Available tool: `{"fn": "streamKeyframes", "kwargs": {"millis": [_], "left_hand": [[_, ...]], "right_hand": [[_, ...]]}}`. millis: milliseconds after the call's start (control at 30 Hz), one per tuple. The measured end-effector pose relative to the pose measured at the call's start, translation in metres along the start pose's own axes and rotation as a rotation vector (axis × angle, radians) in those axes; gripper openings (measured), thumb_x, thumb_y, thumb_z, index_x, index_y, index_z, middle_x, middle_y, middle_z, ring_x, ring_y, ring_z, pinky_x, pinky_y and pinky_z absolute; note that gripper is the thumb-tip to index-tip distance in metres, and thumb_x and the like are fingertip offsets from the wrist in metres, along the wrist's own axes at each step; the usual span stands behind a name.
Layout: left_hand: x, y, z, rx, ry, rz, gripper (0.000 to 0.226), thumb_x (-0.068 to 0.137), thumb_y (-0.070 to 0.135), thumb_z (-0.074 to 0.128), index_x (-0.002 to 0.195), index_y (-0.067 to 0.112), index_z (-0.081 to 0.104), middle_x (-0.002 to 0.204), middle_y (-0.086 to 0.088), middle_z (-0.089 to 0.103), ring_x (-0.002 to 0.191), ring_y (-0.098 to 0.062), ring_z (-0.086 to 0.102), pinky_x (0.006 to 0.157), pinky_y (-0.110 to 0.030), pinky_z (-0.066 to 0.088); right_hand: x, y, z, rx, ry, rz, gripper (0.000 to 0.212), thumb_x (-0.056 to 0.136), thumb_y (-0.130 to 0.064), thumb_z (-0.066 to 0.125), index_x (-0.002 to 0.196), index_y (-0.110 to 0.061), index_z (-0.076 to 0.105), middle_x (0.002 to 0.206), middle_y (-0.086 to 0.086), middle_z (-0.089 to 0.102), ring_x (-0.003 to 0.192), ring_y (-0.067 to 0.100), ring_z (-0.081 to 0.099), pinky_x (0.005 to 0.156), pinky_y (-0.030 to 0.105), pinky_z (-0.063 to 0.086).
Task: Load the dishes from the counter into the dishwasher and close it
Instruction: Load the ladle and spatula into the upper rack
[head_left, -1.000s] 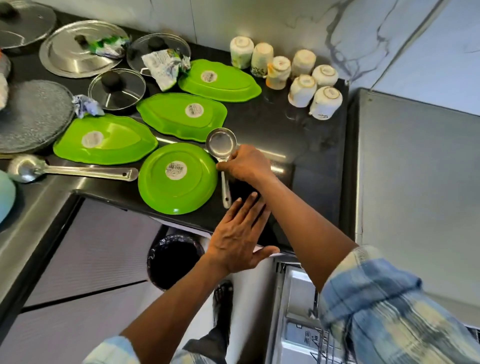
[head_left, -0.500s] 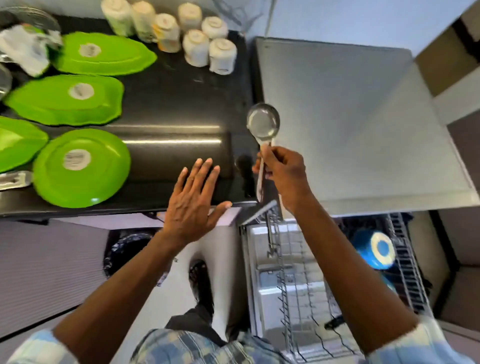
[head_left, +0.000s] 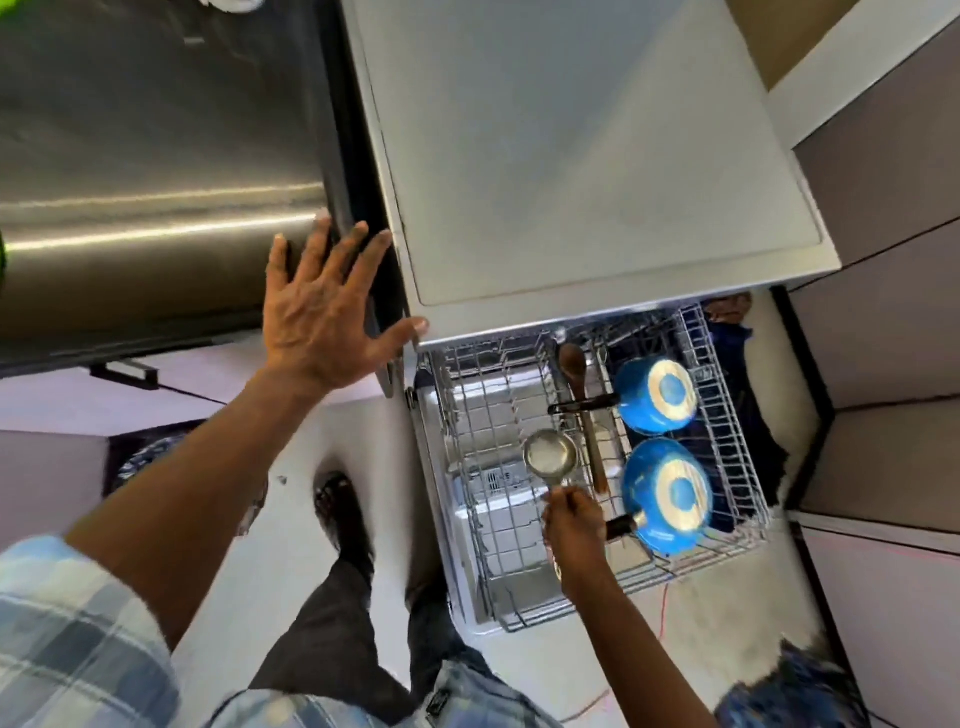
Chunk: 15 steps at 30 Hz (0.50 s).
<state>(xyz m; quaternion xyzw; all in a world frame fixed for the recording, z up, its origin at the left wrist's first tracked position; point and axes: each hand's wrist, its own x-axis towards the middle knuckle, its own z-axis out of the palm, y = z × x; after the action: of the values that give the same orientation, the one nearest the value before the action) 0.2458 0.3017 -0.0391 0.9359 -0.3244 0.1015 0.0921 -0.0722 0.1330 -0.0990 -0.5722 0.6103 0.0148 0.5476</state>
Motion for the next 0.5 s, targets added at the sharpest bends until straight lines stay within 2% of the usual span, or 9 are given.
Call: {"fn": "streamKeyframes", "kwargs": {"millis": [100, 167, 267, 333, 400, 500], "left_hand": [[-0.002, 0.001, 0.003, 0.006, 0.032, -0.01, 0.097, 0.086, 0.091, 0.034, 0.159, 0.028, 0.036, 0.162, -0.004, 0.046, 0.157, -0.034, 0.027, 0.123, -0.06, 0.022], [-0.003, 0.0, 0.006, 0.021, 0.065, -0.013, 0.095, 0.087, 0.09, 0.034, 0.158, 0.028, 0.038, 0.16, -0.003, 0.048, 0.156, -0.033, 0.029, 0.123, -0.057, 0.023], [-0.003, -0.002, 0.013, 0.033, 0.09, -0.009, 0.094, 0.087, 0.09, 0.033, 0.155, 0.027, 0.04, 0.158, -0.003, 0.049, 0.155, -0.033, 0.031, 0.122, -0.056, 0.025], [-0.003, -0.002, 0.015, 0.04, 0.094, -0.005, 0.092, 0.087, 0.09, 0.034, 0.153, 0.026, 0.043, 0.158, -0.004, 0.05, 0.156, -0.033, 0.03, 0.121, -0.056, 0.026], [-0.004, -0.004, 0.017, 0.04, 0.108, 0.0, 0.087, 0.089, 0.088, 0.036, 0.148, 0.025, 0.049, 0.157, -0.003, 0.051, 0.156, -0.032, 0.03, 0.122, -0.055, 0.026], [-0.005, -0.004, 0.017, 0.04, 0.121, 0.0, 0.082, 0.09, 0.086, 0.036, 0.141, 0.024, 0.056, 0.156, -0.001, 0.051, 0.156, -0.03, 0.029, 0.124, -0.054, 0.023]], "right_hand": [[0.048, -0.014, 0.024, -0.128, -0.024, -0.039, 0.019, 0.101, -0.013, 0.054, 0.085, -0.015, 0.064, 0.079, 0.013, 0.067, 0.07, 0.027, 0.059, 0.063, 0.038, 0.046], [0.077, -0.031, 0.041, -0.195, -0.023, -0.106, 0.01, 0.099, -0.008, 0.057, 0.097, -0.007, 0.067, 0.094, 0.021, 0.072, 0.078, 0.033, 0.065, 0.07, 0.041, 0.053], [0.117, -0.054, 0.059, -0.452, 0.095, -0.295, 0.021, 0.099, -0.007, 0.054, 0.114, -0.005, 0.069, 0.11, 0.02, 0.074, 0.088, 0.026, 0.068, 0.075, 0.031, 0.05], [0.135, -0.066, 0.068, -0.517, 0.145, -0.334, 0.03, 0.096, -0.003, 0.052, 0.122, -0.001, 0.067, 0.122, 0.02, 0.071, 0.107, 0.03, 0.068, 0.082, 0.028, 0.047], [0.151, -0.073, 0.077, -0.539, 0.129, -0.364, 0.043, 0.092, 0.002, 0.05, 0.133, -0.002, 0.062, 0.136, 0.018, 0.064, 0.123, 0.029, 0.061, 0.093, 0.027, 0.046], [0.167, -0.075, 0.082, -0.642, 0.072, -0.376, 0.047, 0.095, -0.001, 0.049, 0.141, -0.005, 0.056, 0.143, 0.019, 0.057, 0.13, 0.031, 0.054, 0.101, 0.031, 0.042]]}}
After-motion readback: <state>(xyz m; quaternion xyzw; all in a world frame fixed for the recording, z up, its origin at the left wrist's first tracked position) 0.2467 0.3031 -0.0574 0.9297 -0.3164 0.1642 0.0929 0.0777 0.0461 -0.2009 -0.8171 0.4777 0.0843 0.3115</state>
